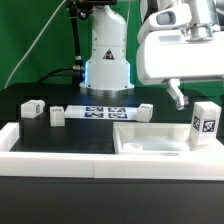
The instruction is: Assemble one leg
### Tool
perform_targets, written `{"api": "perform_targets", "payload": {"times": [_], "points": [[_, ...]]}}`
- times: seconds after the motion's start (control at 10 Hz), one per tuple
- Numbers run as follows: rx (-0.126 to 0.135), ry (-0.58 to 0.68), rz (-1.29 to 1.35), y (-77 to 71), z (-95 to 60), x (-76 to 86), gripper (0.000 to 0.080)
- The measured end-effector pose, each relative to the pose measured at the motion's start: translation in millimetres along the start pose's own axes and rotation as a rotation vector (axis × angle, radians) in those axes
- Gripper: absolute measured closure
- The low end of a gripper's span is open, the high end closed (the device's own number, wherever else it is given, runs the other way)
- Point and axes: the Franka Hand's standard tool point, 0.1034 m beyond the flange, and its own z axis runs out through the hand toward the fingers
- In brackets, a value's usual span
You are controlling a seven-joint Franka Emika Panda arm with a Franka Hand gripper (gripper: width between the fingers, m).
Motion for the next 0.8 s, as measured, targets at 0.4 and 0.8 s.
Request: {"api": "perform_targets", "payload": {"times": [0.4, 0.8], "points": [[0.020, -0.224, 0.014, 10.6, 12.7, -1.1, 0.0150], [0.059, -0.494, 0.033, 7.3, 9.3, -5.4, 0.0150]]}}
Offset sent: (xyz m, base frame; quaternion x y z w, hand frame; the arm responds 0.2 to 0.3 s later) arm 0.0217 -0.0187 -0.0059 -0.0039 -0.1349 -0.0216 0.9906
